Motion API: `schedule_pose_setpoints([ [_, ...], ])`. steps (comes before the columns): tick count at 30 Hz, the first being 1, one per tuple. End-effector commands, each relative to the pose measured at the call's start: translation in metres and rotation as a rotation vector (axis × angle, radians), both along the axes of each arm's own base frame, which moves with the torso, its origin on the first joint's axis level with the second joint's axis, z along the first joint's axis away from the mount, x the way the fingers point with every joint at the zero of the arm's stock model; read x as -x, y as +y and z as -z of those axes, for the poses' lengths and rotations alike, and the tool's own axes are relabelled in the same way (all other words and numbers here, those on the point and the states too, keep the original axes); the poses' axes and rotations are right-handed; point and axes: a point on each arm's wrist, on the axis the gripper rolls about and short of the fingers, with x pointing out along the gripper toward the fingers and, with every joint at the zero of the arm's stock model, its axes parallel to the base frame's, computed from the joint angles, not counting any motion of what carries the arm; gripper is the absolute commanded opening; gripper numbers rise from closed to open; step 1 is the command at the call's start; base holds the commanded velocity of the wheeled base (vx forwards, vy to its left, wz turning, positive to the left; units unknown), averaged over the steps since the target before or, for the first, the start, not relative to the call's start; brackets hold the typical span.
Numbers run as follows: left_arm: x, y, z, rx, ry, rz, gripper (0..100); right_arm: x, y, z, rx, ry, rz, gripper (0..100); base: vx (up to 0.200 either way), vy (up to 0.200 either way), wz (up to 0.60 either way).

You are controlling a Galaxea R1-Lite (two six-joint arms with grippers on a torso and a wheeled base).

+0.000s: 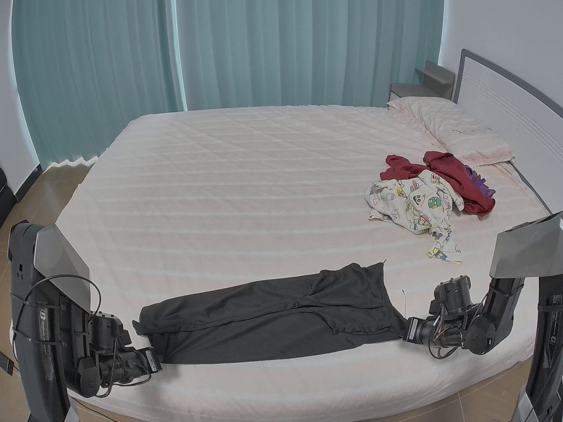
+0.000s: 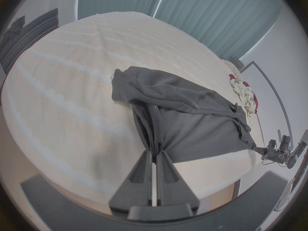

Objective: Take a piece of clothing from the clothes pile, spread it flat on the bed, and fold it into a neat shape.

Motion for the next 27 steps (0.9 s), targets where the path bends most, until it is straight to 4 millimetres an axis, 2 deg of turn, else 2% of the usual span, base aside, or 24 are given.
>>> schedule_pose_setpoints([
  [1,0.009,-0.001,-0.012,-0.002,0.041,0.019,0,0.004,-0.002,-0.004,0.012,0.008,-0.014,0,0.0,0.0,0.0],
  [15,0.014,0.0,-0.012,-0.03,0.084,0.055,0,0.011,-0.004,-0.002,0.064,0.092,-0.059,0,0.0,0.0,0.0],
  [16,0.014,0.0,-0.012,-0.03,0.084,0.055,100,0.011,-0.004,-0.001,0.065,0.098,-0.059,0,0.0,0.0,0.0],
  [17,0.014,0.0,-0.012,-0.03,0.084,0.055,100,0.01,-0.005,-0.001,0.065,0.096,-0.058,100,0.0,0.0,0.0],
  [24,0.015,0.001,-0.013,-0.03,0.093,0.051,100,0.009,-0.005,-0.003,0.058,0.082,-0.059,100,0.0,0.0,0.0],
  [27,0.014,0.006,-0.023,-0.029,0.055,0.026,100,0.006,-0.007,-0.009,0.051,0.059,-0.046,100,0.0,0.0,0.0],
])
